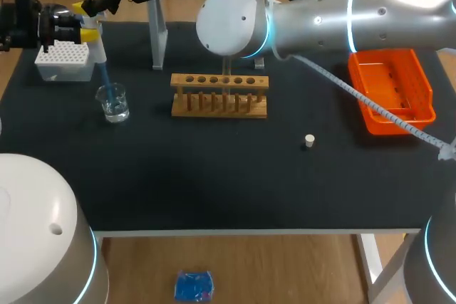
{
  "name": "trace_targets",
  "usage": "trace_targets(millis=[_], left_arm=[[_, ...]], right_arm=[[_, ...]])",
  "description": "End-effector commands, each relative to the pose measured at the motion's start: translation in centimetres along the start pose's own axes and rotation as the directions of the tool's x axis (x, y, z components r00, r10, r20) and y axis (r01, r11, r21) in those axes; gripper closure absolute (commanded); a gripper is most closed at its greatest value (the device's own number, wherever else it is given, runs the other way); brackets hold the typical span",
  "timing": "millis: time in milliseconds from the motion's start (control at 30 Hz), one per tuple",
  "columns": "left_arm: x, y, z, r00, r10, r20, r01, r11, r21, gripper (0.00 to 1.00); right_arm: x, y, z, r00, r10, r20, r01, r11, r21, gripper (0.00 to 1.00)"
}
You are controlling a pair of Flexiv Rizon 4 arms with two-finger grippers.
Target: Invert the test tube, pick up the pipette, mount the tip to pipette, aspirate from beaker and dispense into the tube, eject the tip, return the pipette, and cap with the stopper.
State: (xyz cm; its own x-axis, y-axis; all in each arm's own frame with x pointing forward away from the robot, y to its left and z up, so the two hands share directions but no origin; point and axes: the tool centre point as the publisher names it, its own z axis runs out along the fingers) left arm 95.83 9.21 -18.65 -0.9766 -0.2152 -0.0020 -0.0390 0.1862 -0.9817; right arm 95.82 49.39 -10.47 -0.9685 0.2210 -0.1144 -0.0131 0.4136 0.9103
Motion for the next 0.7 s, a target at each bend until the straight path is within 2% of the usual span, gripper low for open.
trace_targets(millis=[33, 367, 700], left_arm=[[0.1, -0.1, 0.0, 1.0, -0.001, 0.002, 0.001, 1.0, -0.002, 1.0], [0.1, -0.1, 0.0, 1.0, -0.001, 0.002, 0.001, 1.0, -0.002, 1.0], [0.1, -0.1, 0.0, 1.0, -0.001, 0.002, 0.001, 1.0, -0.002, 1.0]], right_arm=[[0.1, 0.3, -1.4, 1.0, -0.013, -0.002, 0.013, 0.999, 0.037, 0.0], [-0.2, -0.5, -5.8, 0.994, -0.104, -0.028, 0.106, 0.992, 0.069, 0.0], [-0.7, -3.0, -12.8, 0.985, -0.17, -0.037, 0.172, 0.982, 0.073, 0.0]])
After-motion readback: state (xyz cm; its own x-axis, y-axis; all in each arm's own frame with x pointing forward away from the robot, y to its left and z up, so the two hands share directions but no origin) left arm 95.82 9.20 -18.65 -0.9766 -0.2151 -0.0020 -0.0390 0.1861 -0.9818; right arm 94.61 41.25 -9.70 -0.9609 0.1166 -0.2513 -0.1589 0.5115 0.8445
